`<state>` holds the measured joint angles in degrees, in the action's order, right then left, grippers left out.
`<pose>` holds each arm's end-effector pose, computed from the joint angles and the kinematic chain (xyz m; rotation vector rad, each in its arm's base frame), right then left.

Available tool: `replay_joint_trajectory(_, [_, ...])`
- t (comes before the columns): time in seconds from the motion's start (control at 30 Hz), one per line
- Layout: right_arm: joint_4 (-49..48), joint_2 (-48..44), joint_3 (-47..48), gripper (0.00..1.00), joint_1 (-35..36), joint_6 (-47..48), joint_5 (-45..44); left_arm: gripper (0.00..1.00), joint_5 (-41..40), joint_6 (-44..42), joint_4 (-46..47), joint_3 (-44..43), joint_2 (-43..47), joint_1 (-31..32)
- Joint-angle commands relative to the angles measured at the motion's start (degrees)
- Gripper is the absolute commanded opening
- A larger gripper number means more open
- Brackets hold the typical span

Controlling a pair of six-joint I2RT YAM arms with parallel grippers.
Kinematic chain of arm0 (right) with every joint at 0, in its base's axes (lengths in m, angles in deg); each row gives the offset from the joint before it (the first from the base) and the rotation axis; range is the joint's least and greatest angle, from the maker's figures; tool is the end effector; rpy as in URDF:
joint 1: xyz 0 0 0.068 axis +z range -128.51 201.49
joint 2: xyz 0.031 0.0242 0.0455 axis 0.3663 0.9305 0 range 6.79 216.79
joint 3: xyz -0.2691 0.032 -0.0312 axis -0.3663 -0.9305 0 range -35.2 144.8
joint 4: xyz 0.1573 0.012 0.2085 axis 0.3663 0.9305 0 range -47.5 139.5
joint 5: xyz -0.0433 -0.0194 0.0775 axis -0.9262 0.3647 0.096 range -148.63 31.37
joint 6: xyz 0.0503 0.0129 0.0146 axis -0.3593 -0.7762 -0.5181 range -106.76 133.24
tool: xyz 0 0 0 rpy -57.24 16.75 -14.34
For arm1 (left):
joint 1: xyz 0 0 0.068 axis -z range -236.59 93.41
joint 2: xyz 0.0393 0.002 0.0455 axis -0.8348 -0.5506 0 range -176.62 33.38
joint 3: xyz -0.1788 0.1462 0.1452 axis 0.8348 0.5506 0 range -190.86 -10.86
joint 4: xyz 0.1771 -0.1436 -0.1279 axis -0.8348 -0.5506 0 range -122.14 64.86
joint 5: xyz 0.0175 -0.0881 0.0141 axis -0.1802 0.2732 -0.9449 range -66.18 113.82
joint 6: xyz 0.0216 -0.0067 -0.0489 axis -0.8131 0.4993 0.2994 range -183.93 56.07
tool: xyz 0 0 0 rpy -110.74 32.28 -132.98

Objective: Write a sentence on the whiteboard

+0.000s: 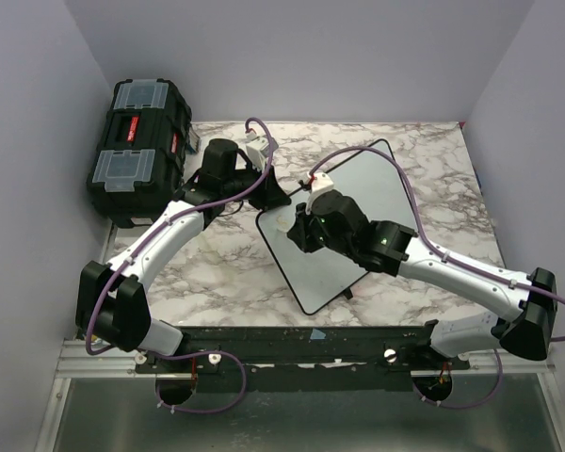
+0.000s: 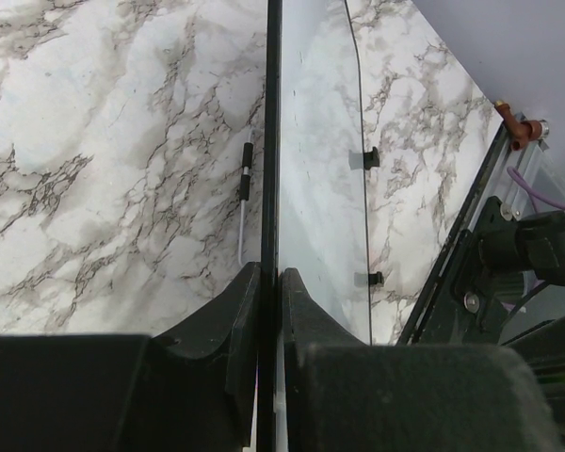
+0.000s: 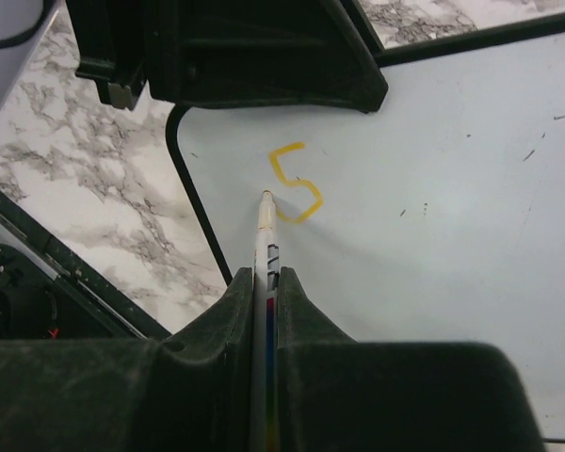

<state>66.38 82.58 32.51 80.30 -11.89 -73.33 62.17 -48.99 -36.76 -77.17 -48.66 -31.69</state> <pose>0.1622 0.2504 0.3369 -0.4782 2.1135 0.5946 0.2863 -0.1572 0.3196 0.6173 2.0280 -1.1081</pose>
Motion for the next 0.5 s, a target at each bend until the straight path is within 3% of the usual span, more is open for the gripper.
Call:
replay_joint_trajectory(0.0, [-4.71, -1.83, 1.46, 0.01, 0.19, 1.13, 0.63, 0.00, 1.86, -0.70, 0.41, -2.08, 2.30, 1.55])
replay_joint_trajectory(0.47, [-4.62, -8.89, -3.71, 0.01, 0.23, -0.98, -7.78, 0.00, 1.38, -0.88, 0.19, -1.80, 3.03, 1.54])
